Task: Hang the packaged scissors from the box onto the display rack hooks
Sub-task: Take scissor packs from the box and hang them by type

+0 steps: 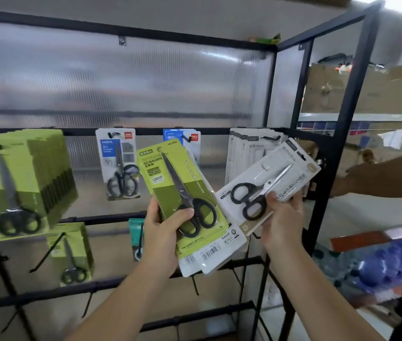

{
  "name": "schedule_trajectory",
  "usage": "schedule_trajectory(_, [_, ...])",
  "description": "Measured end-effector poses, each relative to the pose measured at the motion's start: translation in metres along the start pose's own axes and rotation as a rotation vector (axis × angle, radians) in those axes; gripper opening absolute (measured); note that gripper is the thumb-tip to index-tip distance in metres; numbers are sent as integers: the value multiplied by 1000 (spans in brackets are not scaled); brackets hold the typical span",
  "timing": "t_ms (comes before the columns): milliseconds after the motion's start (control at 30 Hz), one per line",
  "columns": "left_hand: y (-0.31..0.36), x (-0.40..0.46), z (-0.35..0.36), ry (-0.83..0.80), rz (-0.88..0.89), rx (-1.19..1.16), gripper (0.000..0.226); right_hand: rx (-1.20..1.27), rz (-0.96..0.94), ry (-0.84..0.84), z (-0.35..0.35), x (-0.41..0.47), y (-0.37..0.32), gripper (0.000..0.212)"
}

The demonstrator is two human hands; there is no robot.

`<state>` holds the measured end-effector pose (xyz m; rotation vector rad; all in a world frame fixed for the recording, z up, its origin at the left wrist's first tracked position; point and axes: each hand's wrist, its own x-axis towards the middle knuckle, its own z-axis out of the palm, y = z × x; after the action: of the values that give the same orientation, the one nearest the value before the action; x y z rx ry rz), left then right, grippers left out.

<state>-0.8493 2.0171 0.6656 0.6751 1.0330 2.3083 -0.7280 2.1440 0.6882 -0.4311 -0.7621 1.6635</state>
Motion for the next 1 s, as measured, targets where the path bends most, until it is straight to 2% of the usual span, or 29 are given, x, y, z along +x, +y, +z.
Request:
schedule_trajectory(200, [-21, -10, 20, 45, 14, 1, 48, 82, 29, -37, -21, 22, -12, 55])
schedule_trajectory(333, [-30, -14, 27, 131, 15, -38, 43, 119, 51, -27, -28, 27, -12, 57])
schedule_trajectory(500, [-25, -10, 15, 225, 12, -67, 46, 159, -2, -38, -37, 38, -20, 65])
schedule_trajectory(600, [-21, -9, 6, 229, 30, 33, 48, -20, -10, -165, -45, 49, -23, 62])
schedule_trajectory(733, [-19, -11, 5, 194, 37, 116, 49, -372, -204, -273, -43, 63, -27, 65])
schedule_trajectory(1000, [-21, -7, 8, 104, 22, 145, 48, -874, -258, -289, -47, 85, -51, 59])
